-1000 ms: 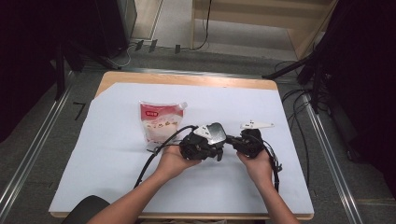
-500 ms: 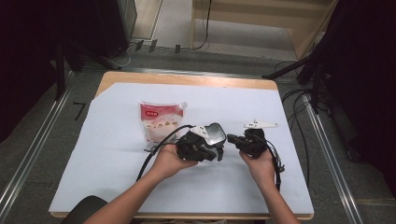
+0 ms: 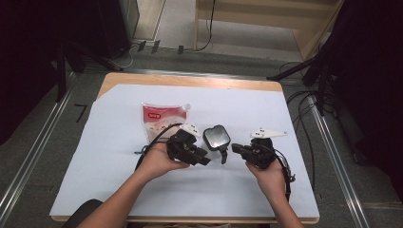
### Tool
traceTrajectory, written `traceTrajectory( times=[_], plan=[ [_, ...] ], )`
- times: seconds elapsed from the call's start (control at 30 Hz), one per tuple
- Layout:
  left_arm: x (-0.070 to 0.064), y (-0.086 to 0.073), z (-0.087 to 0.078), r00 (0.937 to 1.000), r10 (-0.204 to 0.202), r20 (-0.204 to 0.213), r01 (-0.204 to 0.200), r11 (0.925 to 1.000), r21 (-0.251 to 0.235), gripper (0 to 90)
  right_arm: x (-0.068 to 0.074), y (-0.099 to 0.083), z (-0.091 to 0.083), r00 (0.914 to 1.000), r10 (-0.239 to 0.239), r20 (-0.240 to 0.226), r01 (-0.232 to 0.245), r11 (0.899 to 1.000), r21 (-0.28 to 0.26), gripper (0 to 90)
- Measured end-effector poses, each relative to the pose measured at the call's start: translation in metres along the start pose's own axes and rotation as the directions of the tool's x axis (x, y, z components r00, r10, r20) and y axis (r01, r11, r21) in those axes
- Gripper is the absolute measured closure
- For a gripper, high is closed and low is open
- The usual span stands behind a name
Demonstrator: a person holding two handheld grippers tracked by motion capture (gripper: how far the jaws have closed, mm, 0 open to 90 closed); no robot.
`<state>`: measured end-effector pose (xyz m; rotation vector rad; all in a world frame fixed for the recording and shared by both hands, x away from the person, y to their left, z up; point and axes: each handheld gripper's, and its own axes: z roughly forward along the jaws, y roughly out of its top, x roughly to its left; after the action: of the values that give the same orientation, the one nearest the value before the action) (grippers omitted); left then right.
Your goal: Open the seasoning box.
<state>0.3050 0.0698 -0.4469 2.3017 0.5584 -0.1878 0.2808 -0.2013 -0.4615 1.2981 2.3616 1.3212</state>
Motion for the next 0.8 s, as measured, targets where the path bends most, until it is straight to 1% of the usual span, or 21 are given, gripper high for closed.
traceTrajectory(
  times=[0.03,0.1,0.13,0.17,0.2,0.3,0.33,0.37,0.4,0.43,0.5,0.57,0.67,0.7,0.73,0.77,0.8],
  plan=[
    [0.001,-0.001,-0.001,1.0,0.003,-0.004,-0.004,1.0,-0.008,58.3,0.003,-0.001,-0.002,1.0,0.003,-0.003,-0.003,1.0,-0.001,90.0],
    [0.002,-0.002,-0.003,0.9999,0.004,-0.012,-0.004,1.0,-0.004,56.5,0.008,-0.002,-0.005,1.0,0.001,-0.003,-0.001,1.0,-0.006,90.0],
    [0.003,-0.002,-0.003,1.0,0.005,-0.004,-0.005,1.0,-0.007,55.0,0.009,-0.003,-0.006,1.0,-0.005,-0.003,0.005,1.0,-0.006,90.0],
    [0.003,-0.003,-0.003,1.0,0.005,-0.004,-0.005,1.0,-0.008,53.8,0.012,-0.004,-0.007,1.0,-0.006,-0.003,0.006,1.0,-0.006,90.0],
    [0.003,-0.003,-0.004,0.9999,0.011,-0.006,-0.011,0.9999,-0.006,52.6,0.013,-0.006,-0.008,0.9999,-0.011,-0.004,0.011,1.0,-0.004,90.0],
    [0.004,-0.004,-0.005,0.9992,0.037,-0.018,-0.037,0.9993,-0.004,48.9,0.018,-0.01,-0.007,0.9999,-0.007,-0.013,0.007,1.0,0.0,90.0],
    [0.004,-0.004,-0.005,0.999,0.033,-0.03,-0.034,0.9994,-0.008,46.5,0.02,-0.012,-0.007,0.9998,-0.009,-0.018,0.009,1.0,0.008,90.0],
    [0.004,-0.004,-0.005,0.9989,0.034,-0.032,-0.034,0.9994,-0.009,45.6,0.022,-0.013,-0.006,0.9997,-0.015,-0.018,0.015,1.0,0.012,90.0],
    [0.005,-0.004,-0.006,0.9991,0.026,-0.033,-0.026,0.9996,-0.005,45.2,0.024,-0.014,-0.005,0.9997,-0.016,-0.019,0.017,1.0,0.014,90.0],
    [0.006,-0.005,-0.006,0.9994,0.023,-0.025,-0.023,0.9996,-0.014,44.7,0.026,-0.015,-0.005,0.9996,-0.021,-0.021,0.021,1.0,0.019,90.0],
    [0.007,-0.005,-0.007,0.9993,0.022,-0.031,-0.022,0.9997,-0.012,43.6,0.031,-0.016,-0.003,0.9991,-0.033,-0.028,0.033,0.999,0.021,90.0],
    [0.008,-0.006,-0.008,0.9995,0.012,-0.029,-0.013,0.9997,-0.02,42.8,0.034,-0.016,0.0,0.9985,-0.043,-0.034,0.044,0.999,0.022,90.0],
    [0.009,-0.005,-0.009,0.9997,0.002,-0.026,-0.003,0.9998,-0.02,42.6,0.038,-0.016,0.004,0.9981,-0.045,-0.043,0.046,0.999,0.026,90.0],
    [0.01,-0.005,-0.009,0.9997,0.001,-0.023,-0.002,0.9996,-0.029,42.6,0.039,-0.016,0.005,0.9978,-0.049,-0.045,0.05,0.998,0.027,90.0],
    [0.01,-0.006,-0.008,0.9997,-0.001,-0.024,0.0,0.9994,-0.034,42.4,0.04,-0.016,0.006,0.9978,-0.047,-0.047,0.048,0.998,0.031,90.0],
    [0.011,-0.005,-0.008,0.9996,0.001,-0.028,-0.002,0.9996,-0.03,42.3,0.041,-0.017,0.007,0.9976,-0.049,-0.048,0.051,0.998,0.034,90.0],
    [0.011,-0.006,-0.008,0.9997,-0.007,-0.023,0.006,0.9994,-0.033,42.1,0.043,-0.017,0.009,0.9975,-0.048,-0.053,0.05,0.998,0.037,90.0]
  ],
)
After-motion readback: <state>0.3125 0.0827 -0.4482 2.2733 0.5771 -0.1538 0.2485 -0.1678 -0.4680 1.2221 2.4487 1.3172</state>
